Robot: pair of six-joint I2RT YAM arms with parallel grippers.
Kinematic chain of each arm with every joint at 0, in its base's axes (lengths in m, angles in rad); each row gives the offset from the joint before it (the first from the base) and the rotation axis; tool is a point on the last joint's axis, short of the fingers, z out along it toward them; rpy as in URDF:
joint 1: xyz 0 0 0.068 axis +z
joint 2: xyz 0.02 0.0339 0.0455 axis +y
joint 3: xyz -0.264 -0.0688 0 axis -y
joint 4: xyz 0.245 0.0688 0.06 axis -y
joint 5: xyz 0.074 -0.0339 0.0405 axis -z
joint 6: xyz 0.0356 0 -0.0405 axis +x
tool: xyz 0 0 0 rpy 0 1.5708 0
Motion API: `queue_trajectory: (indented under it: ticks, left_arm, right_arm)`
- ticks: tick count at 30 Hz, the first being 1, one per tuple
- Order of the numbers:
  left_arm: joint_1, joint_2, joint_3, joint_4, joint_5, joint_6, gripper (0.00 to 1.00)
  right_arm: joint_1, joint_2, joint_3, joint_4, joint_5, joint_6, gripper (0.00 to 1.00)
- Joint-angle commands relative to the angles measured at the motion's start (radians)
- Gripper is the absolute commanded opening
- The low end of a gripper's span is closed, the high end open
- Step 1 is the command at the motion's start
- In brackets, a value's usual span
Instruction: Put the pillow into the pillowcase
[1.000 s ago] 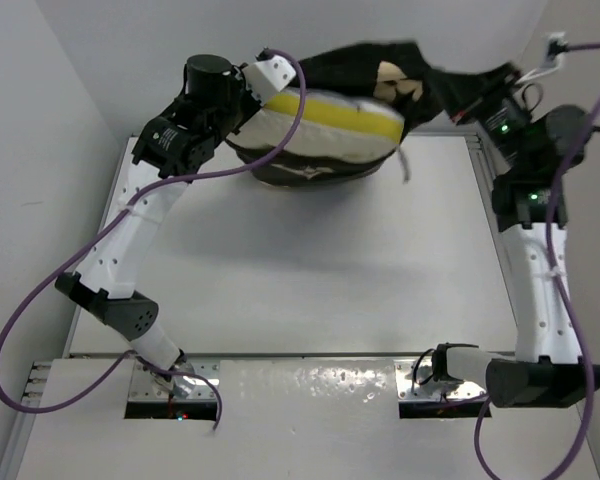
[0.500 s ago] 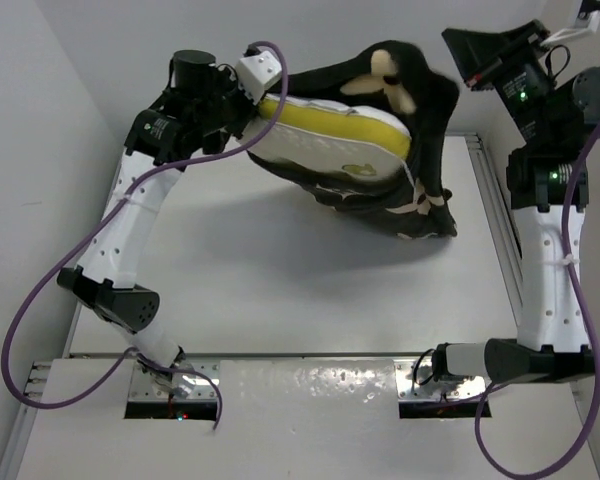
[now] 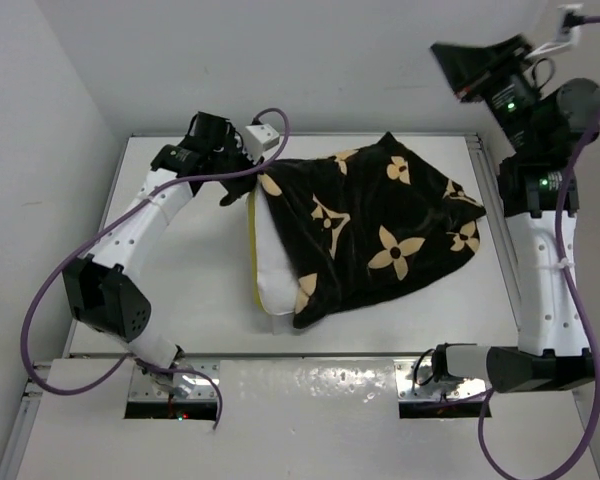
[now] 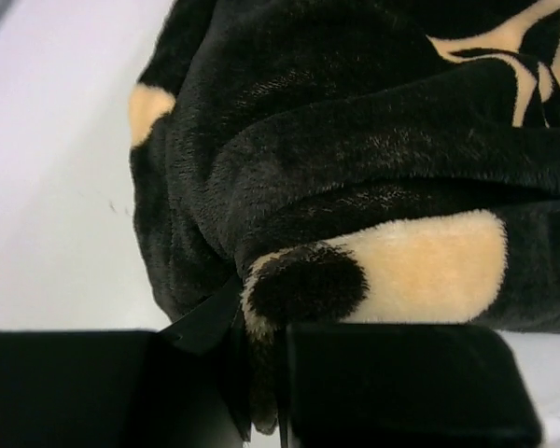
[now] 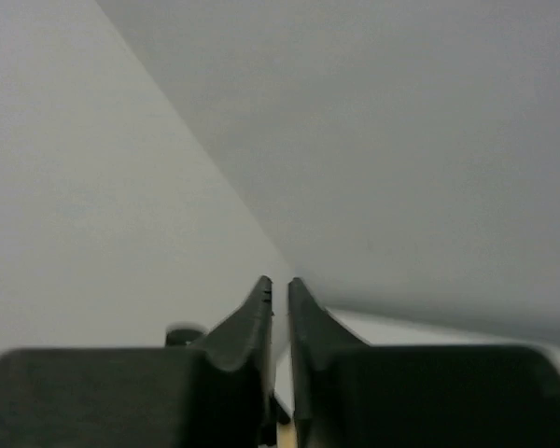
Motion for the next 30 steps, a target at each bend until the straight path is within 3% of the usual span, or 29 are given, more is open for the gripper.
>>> queue_trajectory:
  ticks: [1, 3, 4, 7, 11, 16, 22, 24, 26, 27, 30]
  left_arm:
    - [-0.009, -0.031, 0.042, 0.103, 0.062, -0.072, 0.0]
    - [-0.024, -0.028, 0.062, 0.093, 0.025, -0.06, 0.0]
    - [-0.029, -0.023, 0.067, 0.091, 0.014, -0.056, 0.0]
    - [-0.011, -0.012, 0.056, 0.105, -0.027, -0.054, 0.0]
    - [0.018, -0.009, 0.072, 0.097, -0.029, -0.082, 0.0]
    - [0.026, -0.023, 0.091, 0.082, -0.04, -0.08, 0.0]
    - [0.034, -0.023, 0.093, 0.082, -0.051, -0.078, 0.0]
    - [0.035, -0.021, 0.092, 0.08, -0.044, -0.082, 0.0]
    - [0.035, -0.021, 0.088, 0.08, -0.046, -0.082, 0.0]
    - [0.035, -0.023, 0.088, 0.08, -0.05, -0.082, 0.0]
    - [0.037, -0.024, 0.088, 0.079, -0.069, -0.077, 0.0]
  right_arm:
    - [0.081, -0.011, -0.111, -0.281, -0.088, -0.143, 0.16]
    - [0.125, 0.006, -0.171, -0.463, -0.051, -0.352, 0.33]
    - [0.185, 0.03, -0.218, -0.619, -0.022, -0.463, 0.52]
    - [0.341, 0.035, -0.344, -0.729, 0.05, -0.565, 0.75]
    - [0.545, -0.099, -0.689, -0.558, 0.135, -0.595, 0.83]
    - [0.583, -0.183, -0.974, -0.345, 0.166, -0.48, 0.87]
    - [0.715, -0.157, -1.102, -0.231, 0.219, -0.402, 0.88]
    - [0.722, -0.158, -1.136, -0.165, 0.213, -0.363, 0.78]
    - [0.731, -0.155, -1.174, -0.044, 0.198, -0.313, 0.61]
    - [0.739, -0.151, -1.174, -0.013, 0.196, -0.3, 0.4]
    - [0.739, -0.167, -1.148, -0.01, 0.211, -0.276, 0.05]
